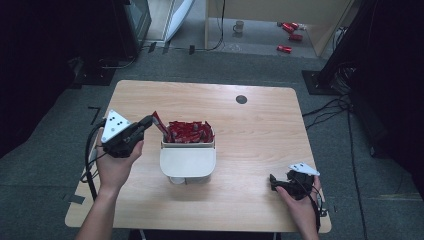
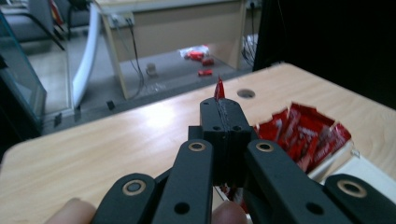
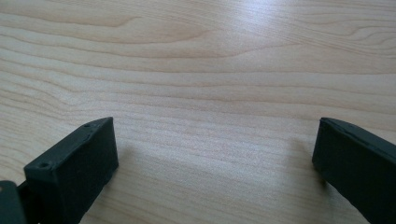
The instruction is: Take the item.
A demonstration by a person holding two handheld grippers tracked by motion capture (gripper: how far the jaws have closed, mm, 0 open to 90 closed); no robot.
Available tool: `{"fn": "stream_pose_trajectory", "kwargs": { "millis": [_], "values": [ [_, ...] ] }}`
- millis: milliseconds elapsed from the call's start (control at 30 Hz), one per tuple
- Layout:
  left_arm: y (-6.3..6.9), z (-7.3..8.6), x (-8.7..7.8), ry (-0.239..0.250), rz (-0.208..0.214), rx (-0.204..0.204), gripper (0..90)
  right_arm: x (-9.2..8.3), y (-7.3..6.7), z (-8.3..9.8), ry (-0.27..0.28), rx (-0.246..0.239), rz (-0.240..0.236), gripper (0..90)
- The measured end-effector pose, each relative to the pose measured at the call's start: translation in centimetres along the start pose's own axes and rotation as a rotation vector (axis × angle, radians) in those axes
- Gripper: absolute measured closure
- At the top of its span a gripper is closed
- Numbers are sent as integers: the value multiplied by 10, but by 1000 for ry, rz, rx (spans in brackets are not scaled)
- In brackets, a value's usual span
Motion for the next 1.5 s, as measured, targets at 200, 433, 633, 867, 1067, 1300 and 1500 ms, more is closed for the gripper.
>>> {"fn": "stream_pose_trajectory", "kwargs": {
  "millis": [200, 433, 633, 867, 1067, 1300, 1500],
  "values": [
    [-19, -13, -20, 75, -27, -40, 900, 0, 0, 0, 0, 0, 0, 0],
    [-42, -13, -37, 98, -87, -64, 900, 0, 0, 0, 0, 0, 0, 0],
    [-47, -2, -38, 71, -107, -62, 900, 0, 0, 0, 0, 0, 0, 0],
    [-49, 27, -32, 23, -112, -85, 900, 0, 0, 0, -2, 0, 1, 0],
    [-60, 55, -19, 3, -145, -121, 900, 0, 0, 0, -2, 1, 0, 0],
    [-68, 76, -1, -10, -172, -131, 900, 0, 0, 0, -1, 0, 0, 0],
    [-68, 92, 6, -58, -171, -142, 900, 0, 0, 0, -2, 0, 1, 0]
  ]
}}
Point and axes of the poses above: each handheld gripper's, and its own axes: x roughly forward along the jaws, z roughly out of its underside, y roughly to its right, the point moved 3 cm from there along x, roughly forward along the jaws, and after that the axes turned 2 degrees about -x, right-handed, at the moved point
